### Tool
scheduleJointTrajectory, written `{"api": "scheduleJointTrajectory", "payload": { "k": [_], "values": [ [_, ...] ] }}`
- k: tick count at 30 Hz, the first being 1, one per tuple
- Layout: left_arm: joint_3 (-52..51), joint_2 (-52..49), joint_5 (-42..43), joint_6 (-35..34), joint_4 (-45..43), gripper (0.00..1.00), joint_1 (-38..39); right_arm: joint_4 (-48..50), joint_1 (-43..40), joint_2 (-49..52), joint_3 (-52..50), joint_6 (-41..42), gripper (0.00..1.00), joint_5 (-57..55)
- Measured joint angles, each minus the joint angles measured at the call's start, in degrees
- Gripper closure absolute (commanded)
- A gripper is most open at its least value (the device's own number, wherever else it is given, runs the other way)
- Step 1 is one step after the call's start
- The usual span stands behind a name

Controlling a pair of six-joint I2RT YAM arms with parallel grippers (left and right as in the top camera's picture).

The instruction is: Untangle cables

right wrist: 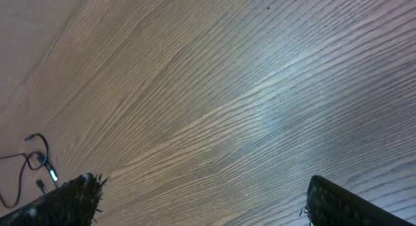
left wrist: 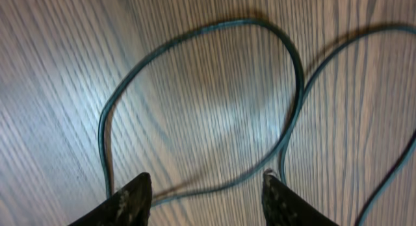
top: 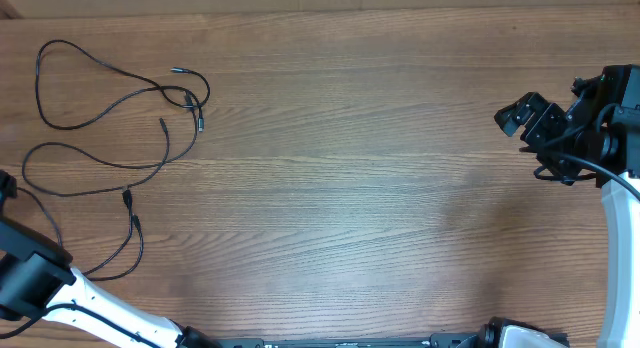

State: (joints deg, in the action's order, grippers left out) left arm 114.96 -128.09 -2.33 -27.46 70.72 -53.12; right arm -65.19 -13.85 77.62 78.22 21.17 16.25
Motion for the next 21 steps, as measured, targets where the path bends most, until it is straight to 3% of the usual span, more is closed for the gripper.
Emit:
{"api": "scheduleJointTrajectory", "payload": {
  "k": [4, 5, 7, 8, 15, 21],
  "values": [
    [3.5, 0.0, 1.9, 0.4, 3.6, 0.57, 0.3, 0.0, 0.0, 0.0, 0.0, 0.0, 0.0, 0.0],
    [4.6, 0.0, 3.1, 0.9, 4.9, 0.64, 0.3, 0.0, 0.0, 0.0, 0.0, 0.0, 0.0, 0.0],
    [6.3, 0.0, 5.6, 2.3, 8.2, 0.88, 0.6, 0.0, 0.0, 0.0, 0.0, 0.0, 0.0, 0.0],
    [6.4, 0.0, 6.3, 2.7, 9.2, 0.96, 0.8, 0.0, 0.0, 0.0, 0.0, 0.0, 0.0, 0.0],
    [-2.1, 0.0, 7.3, 3.9, 12.4, 0.96, 5.9, 0.0, 0.0, 0.0, 0.0, 0.0, 0.0, 0.0],
    [-14.4, 0.0, 7.4, 3.9, 7.4, 0.96, 12.0, 0.0, 0.0, 0.0, 0.0, 0.0, 0.0, 0.0]
  ]
}}
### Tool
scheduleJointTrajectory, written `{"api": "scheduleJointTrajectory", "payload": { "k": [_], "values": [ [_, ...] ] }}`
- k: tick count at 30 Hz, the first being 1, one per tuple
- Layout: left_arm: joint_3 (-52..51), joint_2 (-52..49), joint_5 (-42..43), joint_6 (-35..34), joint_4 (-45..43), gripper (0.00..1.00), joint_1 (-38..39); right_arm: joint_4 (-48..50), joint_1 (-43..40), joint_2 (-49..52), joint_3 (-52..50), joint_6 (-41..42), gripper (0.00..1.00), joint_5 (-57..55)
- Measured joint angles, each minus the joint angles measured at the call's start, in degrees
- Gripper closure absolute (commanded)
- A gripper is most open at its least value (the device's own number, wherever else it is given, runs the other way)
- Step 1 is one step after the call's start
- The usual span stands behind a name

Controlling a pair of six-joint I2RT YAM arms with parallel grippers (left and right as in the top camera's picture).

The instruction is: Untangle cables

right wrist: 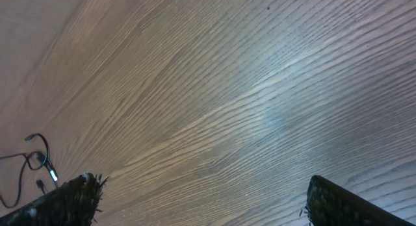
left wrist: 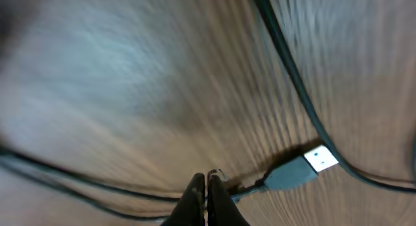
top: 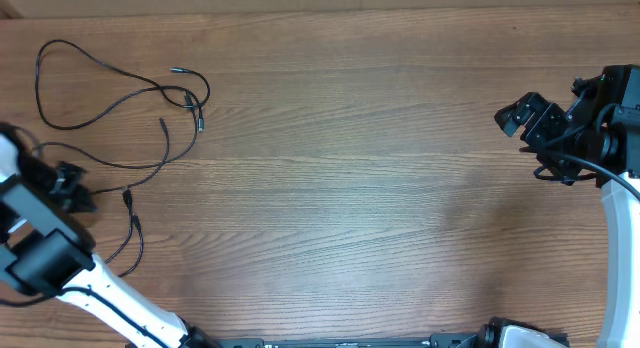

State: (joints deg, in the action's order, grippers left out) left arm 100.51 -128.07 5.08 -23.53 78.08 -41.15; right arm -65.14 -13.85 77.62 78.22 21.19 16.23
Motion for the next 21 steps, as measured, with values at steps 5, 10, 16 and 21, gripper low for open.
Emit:
{"api": "scheduleJointTrajectory", "payload": {
  "k": [5, 10, 16, 21],
  "values": [
    [-5.0, 0.0, -0.3, 0.0, -4.5, 0.96, 2.2, 0.0, 0.0, 0.0, 0.0, 0.0, 0.0, 0.0],
    [-6.0, 0.0, -0.6, 0.0, -6.1, 0.96, 2.6, 0.0, 0.0, 0.0, 0.0, 0.0, 0.0, 0.0],
    [-6.4, 0.0, -0.5, 0.0, -5.5, 0.96, 2.6, 0.0, 0.0, 0.0, 0.0, 0.0, 0.0, 0.0],
    [-8.3, 0.4, 1.4, -0.1, -4.3, 0.95, 2.6, 0.0, 0.0, 0.0, 0.0, 0.0, 0.0, 0.0]
  ]
}}
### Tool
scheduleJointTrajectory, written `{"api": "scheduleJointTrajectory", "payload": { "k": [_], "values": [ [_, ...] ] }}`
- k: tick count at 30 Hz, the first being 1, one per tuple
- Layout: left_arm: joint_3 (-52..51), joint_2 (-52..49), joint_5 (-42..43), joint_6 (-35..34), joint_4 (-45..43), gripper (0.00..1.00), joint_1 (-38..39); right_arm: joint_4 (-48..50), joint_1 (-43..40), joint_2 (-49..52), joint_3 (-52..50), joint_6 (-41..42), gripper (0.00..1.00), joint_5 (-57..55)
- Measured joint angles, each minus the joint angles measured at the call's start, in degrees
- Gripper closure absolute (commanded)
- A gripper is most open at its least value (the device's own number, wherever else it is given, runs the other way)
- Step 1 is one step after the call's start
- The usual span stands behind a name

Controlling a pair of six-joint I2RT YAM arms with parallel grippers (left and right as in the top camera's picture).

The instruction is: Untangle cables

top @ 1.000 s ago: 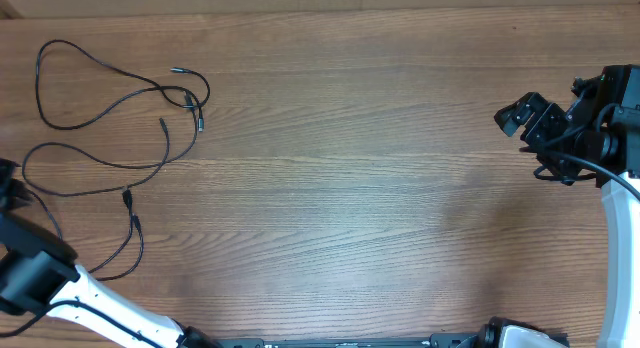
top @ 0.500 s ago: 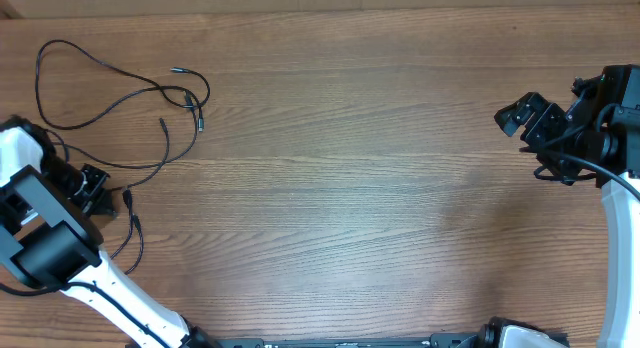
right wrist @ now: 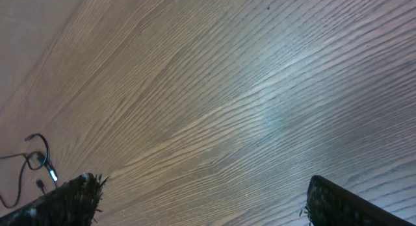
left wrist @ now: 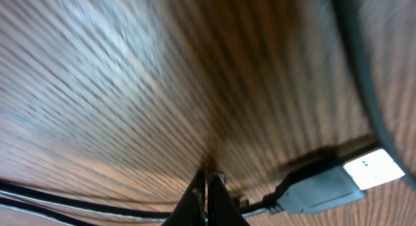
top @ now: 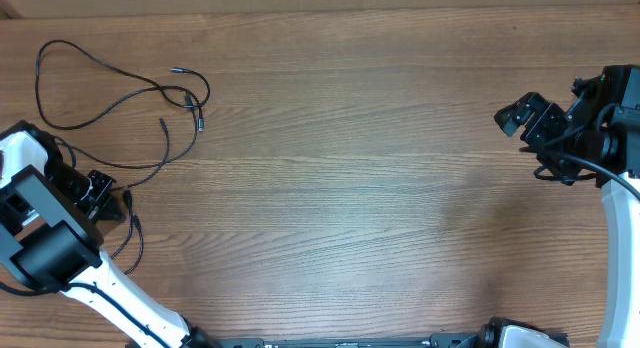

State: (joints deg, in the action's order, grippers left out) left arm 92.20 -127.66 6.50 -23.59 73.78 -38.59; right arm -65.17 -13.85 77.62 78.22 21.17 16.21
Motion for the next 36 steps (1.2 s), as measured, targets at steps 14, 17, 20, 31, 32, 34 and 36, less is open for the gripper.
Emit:
{"api": "scheduleJointTrajectory", "payload": {
  "k": [14, 17, 20, 31, 32, 34, 36],
  "values": [
    [-3.0, 0.7, 2.3, 0.0, 1.4, 0.96, 7.5, 0.0, 0.0, 0.0, 0.0, 0.0, 0.0, 0.0],
    [-3.0, 0.7, 2.6, 0.0, 1.4, 0.96, 9.4, 0.0, 0.0, 0.0, 0.0, 0.0, 0.0, 0.0],
    [-2.9, 0.7, 2.9, -0.2, 1.9, 0.96, 10.1, 0.0, 0.0, 0.0, 0.0, 0.0, 0.0, 0.0],
    [5.0, 0.7, 2.9, -0.6, 7.6, 0.96, 9.5, 0.0, 0.0, 0.0, 0.0, 0.0, 0.0, 0.0],
    [5.6, 0.7, 2.6, -1.0, 7.3, 0.96, 9.4, 0.0, 0.0, 0.0, 0.0, 0.0, 0.0, 0.0],
    [6.1, 0.7, 0.7, -1.9, 6.3, 0.96, 9.0, 0.0, 0.0, 0.0, 0.0, 0.0, 0.0, 0.1],
    [6.1, 0.7, -2.5, -3.2, 5.7, 0.96, 8.4, 0.0, 0.0, 0.0, 0.0, 0.0, 0.0, 0.0]
  ]
}}
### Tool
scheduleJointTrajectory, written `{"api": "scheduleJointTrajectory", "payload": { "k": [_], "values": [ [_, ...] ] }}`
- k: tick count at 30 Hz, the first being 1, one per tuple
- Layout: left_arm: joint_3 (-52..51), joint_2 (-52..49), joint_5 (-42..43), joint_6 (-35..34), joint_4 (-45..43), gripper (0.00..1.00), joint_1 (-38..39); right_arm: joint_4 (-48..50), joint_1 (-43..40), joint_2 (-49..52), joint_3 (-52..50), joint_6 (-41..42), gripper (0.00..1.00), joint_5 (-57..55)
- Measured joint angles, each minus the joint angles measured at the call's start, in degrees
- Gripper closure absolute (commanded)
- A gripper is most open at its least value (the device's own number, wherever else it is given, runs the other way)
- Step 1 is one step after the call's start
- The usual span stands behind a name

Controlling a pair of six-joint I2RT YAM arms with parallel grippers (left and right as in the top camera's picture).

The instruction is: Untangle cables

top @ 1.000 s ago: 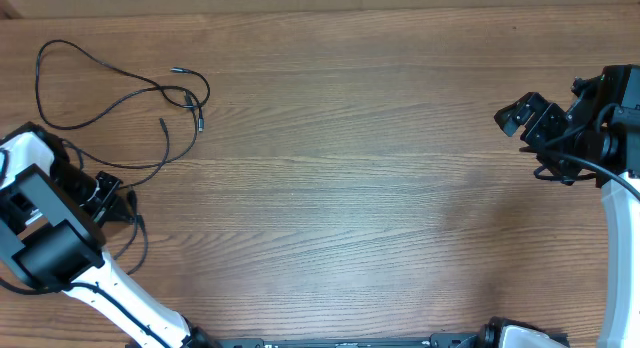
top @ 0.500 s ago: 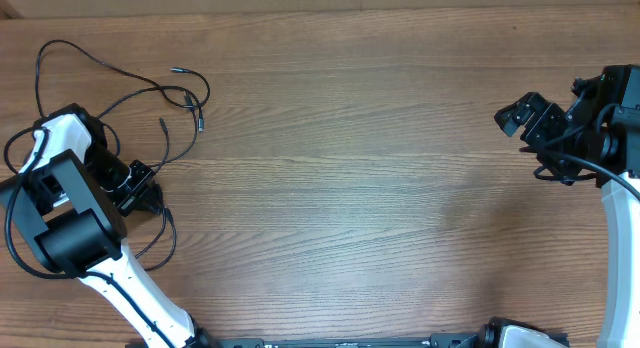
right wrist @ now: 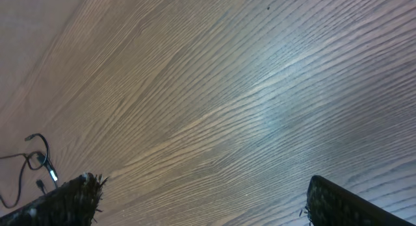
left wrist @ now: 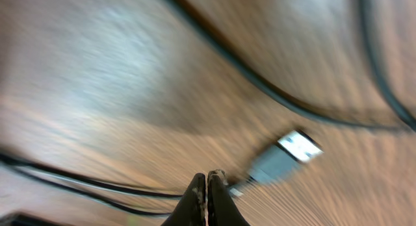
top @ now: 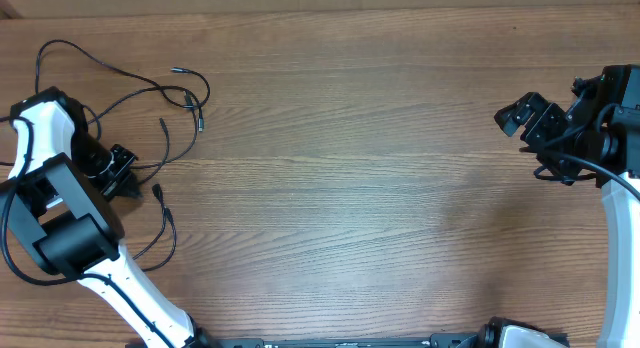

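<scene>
Thin black cables [top: 120, 96] lie in overlapping loops at the table's far left. My left gripper [top: 130, 184] sits among them, and in the left wrist view it [left wrist: 208, 177] is shut on a cable just behind a silver-tipped USB plug [left wrist: 286, 154]. That plug [top: 157, 193] lies right of the gripper, with a second plug [top: 167, 216] below it. Other strands [left wrist: 97, 184] run under the fingers. My right gripper [top: 520, 116] hangs open and holds nothing at the far right, its fingers [right wrist: 71, 200] wide apart above bare wood. The cables [right wrist: 39, 162] show small and distant in its view.
The wooden table [top: 350, 188] stretches between the two arms. A pale wall strip runs along the back edge. The left arm's white links [top: 40, 128] overlie part of the cable loops.
My left gripper, still shut, has moved up and to the right. The two plugs at the lower end of the tangle have shifted right with it. The right arm has not moved.
My left gripper was open over a cable loop at the far left edge. Then it was shut beside a USB plug, and later a little further right. Now the plug end lies further right still. The right gripper stayed open throughout.
</scene>
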State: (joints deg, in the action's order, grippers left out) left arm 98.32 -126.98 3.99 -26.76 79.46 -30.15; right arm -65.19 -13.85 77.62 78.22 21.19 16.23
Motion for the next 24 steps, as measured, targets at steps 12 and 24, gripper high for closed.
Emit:
{"api": "scheduleJointTrajectory", "payload": {
  "k": [12, 24],
  "values": [
    [-5.1, 0.1, -16.8, -5.7, -6.8, 0.96, -8.2, 0.0, 0.0, 0.0, 0.0, 0.0, 0.0, 0.0],
    [-4.9, 0.1, -16.1, -5.2, -7.8, 0.95, -16.6, 0.0, 0.0, 0.0, 0.0, 0.0, 0.0, 0.0]
  ]
}}
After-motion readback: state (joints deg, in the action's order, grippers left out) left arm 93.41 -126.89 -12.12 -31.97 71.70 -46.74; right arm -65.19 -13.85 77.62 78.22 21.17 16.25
